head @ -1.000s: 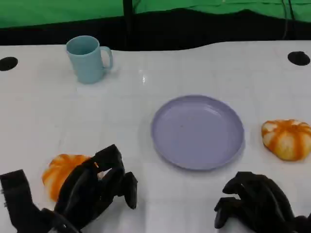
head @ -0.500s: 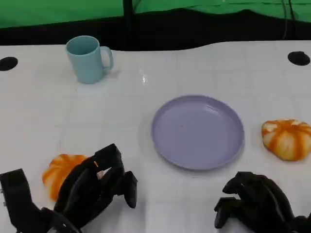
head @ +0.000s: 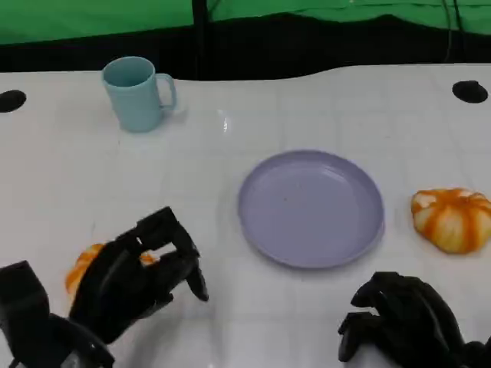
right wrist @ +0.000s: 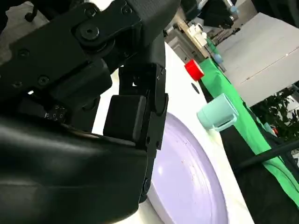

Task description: Grasp the bread from the table and place it into the plate.

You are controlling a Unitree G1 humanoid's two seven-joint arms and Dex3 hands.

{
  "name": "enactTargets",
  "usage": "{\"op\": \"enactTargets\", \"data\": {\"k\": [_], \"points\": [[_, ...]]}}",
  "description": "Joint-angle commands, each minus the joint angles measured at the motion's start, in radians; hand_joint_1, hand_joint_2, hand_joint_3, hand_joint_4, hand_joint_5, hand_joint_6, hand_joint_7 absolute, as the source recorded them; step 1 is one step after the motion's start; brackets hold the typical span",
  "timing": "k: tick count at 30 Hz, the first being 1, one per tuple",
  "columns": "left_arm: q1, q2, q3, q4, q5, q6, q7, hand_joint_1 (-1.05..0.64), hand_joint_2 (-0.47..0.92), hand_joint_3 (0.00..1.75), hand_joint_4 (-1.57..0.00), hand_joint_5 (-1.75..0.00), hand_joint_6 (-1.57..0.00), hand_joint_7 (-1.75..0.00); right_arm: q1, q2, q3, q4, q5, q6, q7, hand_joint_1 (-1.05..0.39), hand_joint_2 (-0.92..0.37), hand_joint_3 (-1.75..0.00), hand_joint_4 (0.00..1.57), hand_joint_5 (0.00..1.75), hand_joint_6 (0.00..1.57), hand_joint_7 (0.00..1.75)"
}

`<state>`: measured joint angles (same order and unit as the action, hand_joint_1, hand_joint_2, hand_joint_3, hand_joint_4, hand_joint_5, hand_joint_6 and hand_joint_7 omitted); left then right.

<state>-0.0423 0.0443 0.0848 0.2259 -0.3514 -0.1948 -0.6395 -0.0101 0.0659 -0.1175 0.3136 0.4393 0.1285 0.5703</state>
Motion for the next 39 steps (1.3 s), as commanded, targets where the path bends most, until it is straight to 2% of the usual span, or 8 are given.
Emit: {"op": "enactTargets", "data": {"k": [1, 5, 6, 9, 16, 22, 27, 39], "points": [[0.019, 0.077, -0.004, -0.074, 0.173, -0.095, 0.104, -0.65, 0.92, 0.28, -0.46, -1.52, -0.52, -0.85, -0.002, 0.001, -0.005, 0.002, 0.008, -0.009, -0.002, -1.04, -0.73, 0.0, 1.55, 0.79, 1.57, 0.38], [0.023, 0.088, -0.015, -0.084, 0.201, -0.11, 0.134, -0.65, 0.92, 0.28, -0.45, -1.47, -0.53, -0.75, -0.002, 0.002, -0.006, 0.001, 0.008, -0.009, -0.001, -1.04, -0.73, 0.0, 1.55, 0.78, 1.57, 0.38], [0.037, 0.127, -0.017, -0.147, 0.285, -0.094, 0.169, -0.65, 0.92, 0.28, -0.45, -1.47, -0.53, -0.75, -0.002, 0.003, -0.006, 0.001, 0.007, -0.005, -0.007, -1.04, -0.73, 0.0, 1.55, 0.78, 1.57, 0.38], [0.065, 0.2, -0.025, -0.274, 0.478, -0.062, 0.249, -0.59, 0.92, 0.13, -0.39, -0.94, -0.55, -0.21, -0.003, 0.004, -0.005, -0.003, 0.005, 0.004, -0.016, -1.04, -0.72, 0.0, 1.55, 0.78, 1.57, 0.38], [0.092, 0.347, -0.063, -0.461, 0.886, 0.003, 0.343, -0.7, 0.92, 0.16, -0.38, -0.38, -0.41, 0.0, -0.001, 0.002, 0.001, -0.008, 0.001, -0.001, -0.014, -1.04, -0.73, 0.0, 1.55, 0.79, 1.57, 0.39], [0.095, 0.418, -0.098, -0.583, 1.064, 0.122, 0.293, -0.71, 0.92, 0.16, -0.38, -0.31, -0.34, 0.0, -0.004, -0.001, 0.0, -0.001, 0.001, -0.005, -0.005, -1.04, -0.73, 0.0, 1.54, 0.79, 1.57, 0.39], [0.06, 0.511, -0.181, -0.677, 1.34, 0.236, 0.093, -0.7, 0.89, 0.05, -0.35, -0.15, -0.28, -0.01, -0.001, 0.003, -0.001, -0.01, 0.005, 0.008, -0.017, -1.03, -0.72, 0.0, 1.54, 0.79, 1.57, 0.38], [-0.063, 0.479, -0.352, -0.476, 1.508, 0.308, -0.003, -0.69, 0.85, 0.01, -0.39, -0.05, -0.29, 0.0, 0.001, 0.002, 0.002, -0.009, 0.003, -0.005, -0.005, -1.02, -0.73, 0.0, 1.54, 0.79, 1.57, 0.37]]}}
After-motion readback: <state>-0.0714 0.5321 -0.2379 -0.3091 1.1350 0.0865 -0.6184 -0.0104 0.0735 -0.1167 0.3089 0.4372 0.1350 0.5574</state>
